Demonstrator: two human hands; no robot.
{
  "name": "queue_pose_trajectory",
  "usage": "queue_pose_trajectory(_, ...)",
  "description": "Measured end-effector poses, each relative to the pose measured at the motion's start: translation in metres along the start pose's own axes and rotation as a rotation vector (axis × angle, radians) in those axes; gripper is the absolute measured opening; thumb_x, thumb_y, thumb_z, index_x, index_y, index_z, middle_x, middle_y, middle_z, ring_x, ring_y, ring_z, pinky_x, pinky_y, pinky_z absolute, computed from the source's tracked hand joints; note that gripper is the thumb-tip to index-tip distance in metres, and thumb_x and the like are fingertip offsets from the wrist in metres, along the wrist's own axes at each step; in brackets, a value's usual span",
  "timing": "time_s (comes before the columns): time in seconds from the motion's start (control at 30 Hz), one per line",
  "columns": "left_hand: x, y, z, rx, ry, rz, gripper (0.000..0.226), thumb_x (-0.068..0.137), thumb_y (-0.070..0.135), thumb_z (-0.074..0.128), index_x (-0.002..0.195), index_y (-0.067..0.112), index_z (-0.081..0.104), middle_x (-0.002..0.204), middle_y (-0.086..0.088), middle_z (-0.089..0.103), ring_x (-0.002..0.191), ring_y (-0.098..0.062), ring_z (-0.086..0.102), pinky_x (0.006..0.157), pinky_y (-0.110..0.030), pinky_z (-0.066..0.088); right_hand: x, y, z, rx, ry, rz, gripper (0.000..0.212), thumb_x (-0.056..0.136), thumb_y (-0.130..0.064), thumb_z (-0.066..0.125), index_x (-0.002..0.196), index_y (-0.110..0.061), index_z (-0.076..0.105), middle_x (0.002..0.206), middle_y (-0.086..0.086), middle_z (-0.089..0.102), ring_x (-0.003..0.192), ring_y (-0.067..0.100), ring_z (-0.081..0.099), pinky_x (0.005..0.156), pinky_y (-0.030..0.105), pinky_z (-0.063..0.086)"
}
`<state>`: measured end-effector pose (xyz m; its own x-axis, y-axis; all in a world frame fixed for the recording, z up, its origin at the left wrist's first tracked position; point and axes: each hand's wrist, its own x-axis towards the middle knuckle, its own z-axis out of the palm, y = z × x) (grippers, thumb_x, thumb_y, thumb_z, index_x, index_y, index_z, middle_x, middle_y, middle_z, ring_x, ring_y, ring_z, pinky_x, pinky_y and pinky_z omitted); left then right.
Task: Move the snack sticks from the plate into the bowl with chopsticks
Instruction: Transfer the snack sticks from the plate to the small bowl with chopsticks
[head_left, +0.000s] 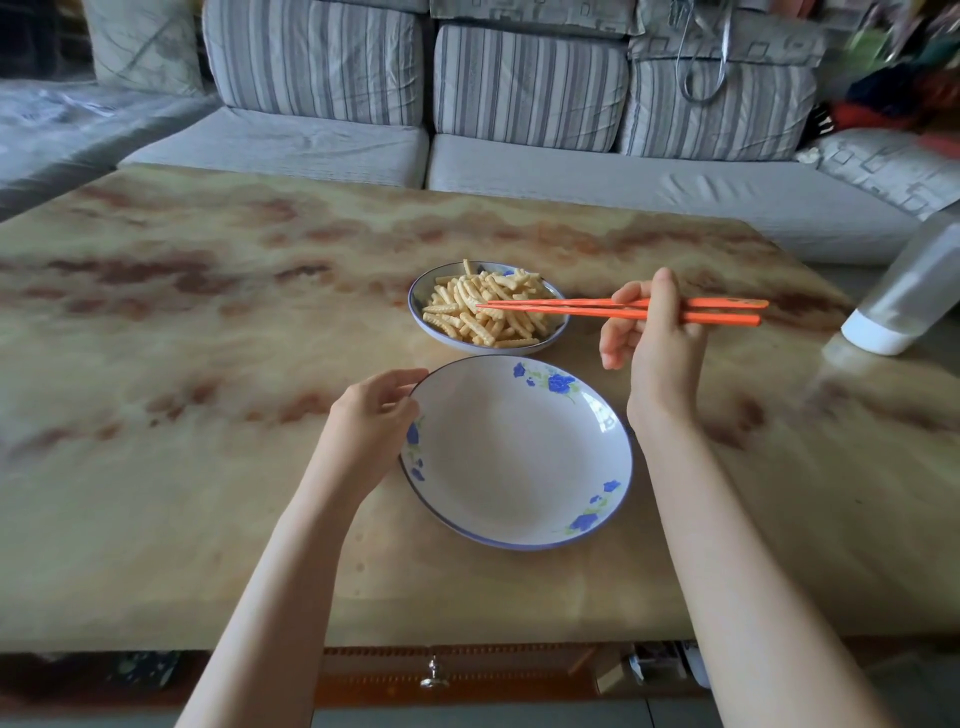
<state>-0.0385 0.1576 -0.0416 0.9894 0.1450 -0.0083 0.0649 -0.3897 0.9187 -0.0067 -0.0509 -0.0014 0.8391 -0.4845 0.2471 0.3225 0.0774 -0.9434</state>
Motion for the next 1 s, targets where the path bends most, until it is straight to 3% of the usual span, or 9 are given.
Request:
queue_pose_trajectory(0.2,0.0,0.0,0.0,-0.004,-0.002,-0.002,0.042,0.086,0.001,0.048,0.116,0.023,0.068,0.101,0.001,0.069,0.08,-0.012,0.063,0.055,-0.006,0.043,-0.004,-0.005,-0.005,0.013,-0.02,-0.023,0.042,0.103,-0.026,0.034,0.069,-0.01,0.054,0.04,0.001,0.049,0.036,0.018,0.041,0.038,0.022,0.031)
queue_pose_trajectory(0.47,0.0,-0.001,0.0,-0.007,0.003,-0.006,0.042,0.087,0.001,0.048,0.117,0.024,0.068,0.106,-0.002,0.069,0.092,-0.021,0.066,0.077,-0.032,0.053,-0.011,-0.013,-0.024,-0.016,0.003,-0.055,0.042,0.104,-0.027,0.033,0.072,-0.011,0.054,0.04,-0.001,0.048,0.037,0.015,0.041,0.039,0.021,0.032)
queue_pose_trajectory(0.63,0.0,-0.001,0.001,0.003,0.004,0.005,0.041,0.087,0.002,0.048,0.115,0.024,0.068,0.102,-0.001,0.068,0.085,-0.016,0.062,0.066,-0.018,0.046,-0.013,-0.021,-0.042,-0.14,-0.051,-0.129,0.042,0.104,-0.028,0.033,0.072,-0.014,0.056,0.041,-0.001,0.049,0.039,0.016,0.041,0.043,0.023,0.034)
queue_pose_trajectory(0.77,0.0,0.001,0.001,0.017,0.007,0.006,0.041,0.087,0.001,0.049,0.116,0.022,0.068,0.102,-0.002,0.068,0.088,-0.019,0.061,0.065,-0.017,0.044,-0.02,-0.019,-0.054,-0.25,-0.106,-0.169,0.04,0.104,-0.031,0.035,0.073,-0.017,0.056,0.042,0.001,0.049,0.039,0.017,0.041,0.044,0.023,0.036)
queue_pose_trajectory(0.9,0.0,0.001,0.001,0.028,0.01,0.0,0.042,0.086,0.002,0.05,0.118,0.021,0.068,0.106,-0.004,0.069,0.093,-0.022,0.063,0.067,-0.02,0.046,-0.026,-0.02,-0.063,-0.258,-0.118,-0.138,0.039,0.105,-0.028,0.035,0.074,-0.016,0.055,0.043,0.001,0.05,0.039,0.016,0.042,0.042,0.02,0.037)
queue_pose_trajectory(1.0,0.0,0.001,0.001,0.028,0.002,-0.018,0.042,0.085,0.003,0.052,0.12,0.021,0.067,0.111,-0.006,0.069,0.098,-0.023,0.064,0.079,-0.029,0.05,-0.03,-0.024,-0.067,-0.229,-0.109,-0.101,0.04,0.105,-0.028,0.034,0.073,-0.015,0.055,0.042,0.002,0.05,0.038,0.016,0.042,0.041,0.02,0.036)
